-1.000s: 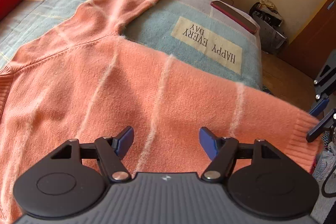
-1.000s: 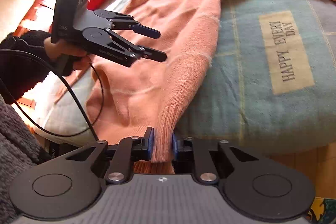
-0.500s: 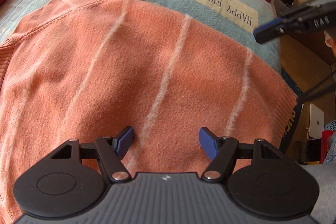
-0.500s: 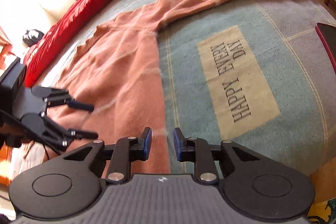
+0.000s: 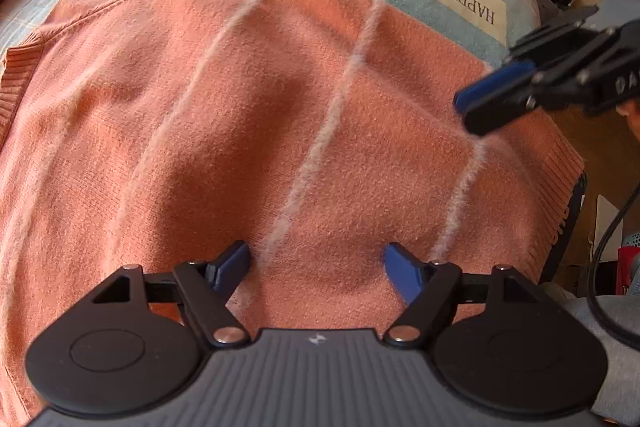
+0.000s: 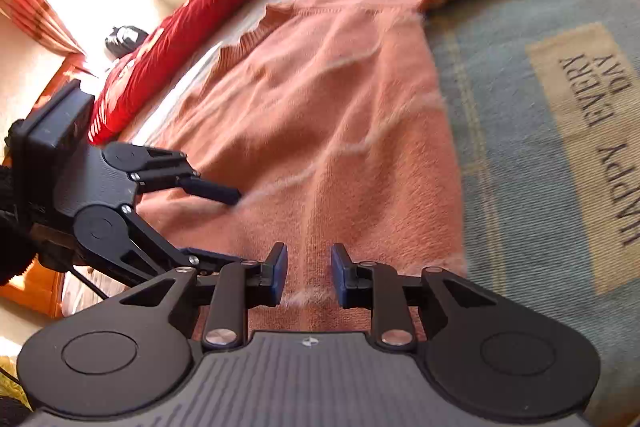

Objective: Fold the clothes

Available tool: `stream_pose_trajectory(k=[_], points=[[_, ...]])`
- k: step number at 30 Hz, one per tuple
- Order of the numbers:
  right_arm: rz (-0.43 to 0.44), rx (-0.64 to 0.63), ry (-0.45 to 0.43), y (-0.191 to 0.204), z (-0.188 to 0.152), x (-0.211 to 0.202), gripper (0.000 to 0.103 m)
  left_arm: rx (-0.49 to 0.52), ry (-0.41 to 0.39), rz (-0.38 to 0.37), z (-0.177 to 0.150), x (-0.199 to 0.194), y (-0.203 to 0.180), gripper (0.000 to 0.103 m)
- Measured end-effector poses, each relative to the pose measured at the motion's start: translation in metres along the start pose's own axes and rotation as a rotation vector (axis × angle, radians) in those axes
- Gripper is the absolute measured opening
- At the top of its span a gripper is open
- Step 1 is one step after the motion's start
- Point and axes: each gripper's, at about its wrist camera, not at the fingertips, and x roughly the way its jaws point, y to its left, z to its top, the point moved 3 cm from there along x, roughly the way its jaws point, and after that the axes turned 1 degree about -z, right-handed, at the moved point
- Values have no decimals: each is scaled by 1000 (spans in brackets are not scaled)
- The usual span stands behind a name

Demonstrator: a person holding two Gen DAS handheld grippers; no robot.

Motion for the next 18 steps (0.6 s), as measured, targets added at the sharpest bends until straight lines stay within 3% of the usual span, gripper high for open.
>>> stream_pose_trajectory(k=[3, 7, 18], points=[[-78, 91, -112, -30, 11, -31, 28, -3, -6, -1, -1, 1, -2, 78], [-156, 147, -91, -61, 0, -31, 29, -5, -8, -1, -1, 1, -4, 82], [-208, 8, -26, -23, -26, 17, 29, 7, 1, 6, 0, 4, -10, 87]])
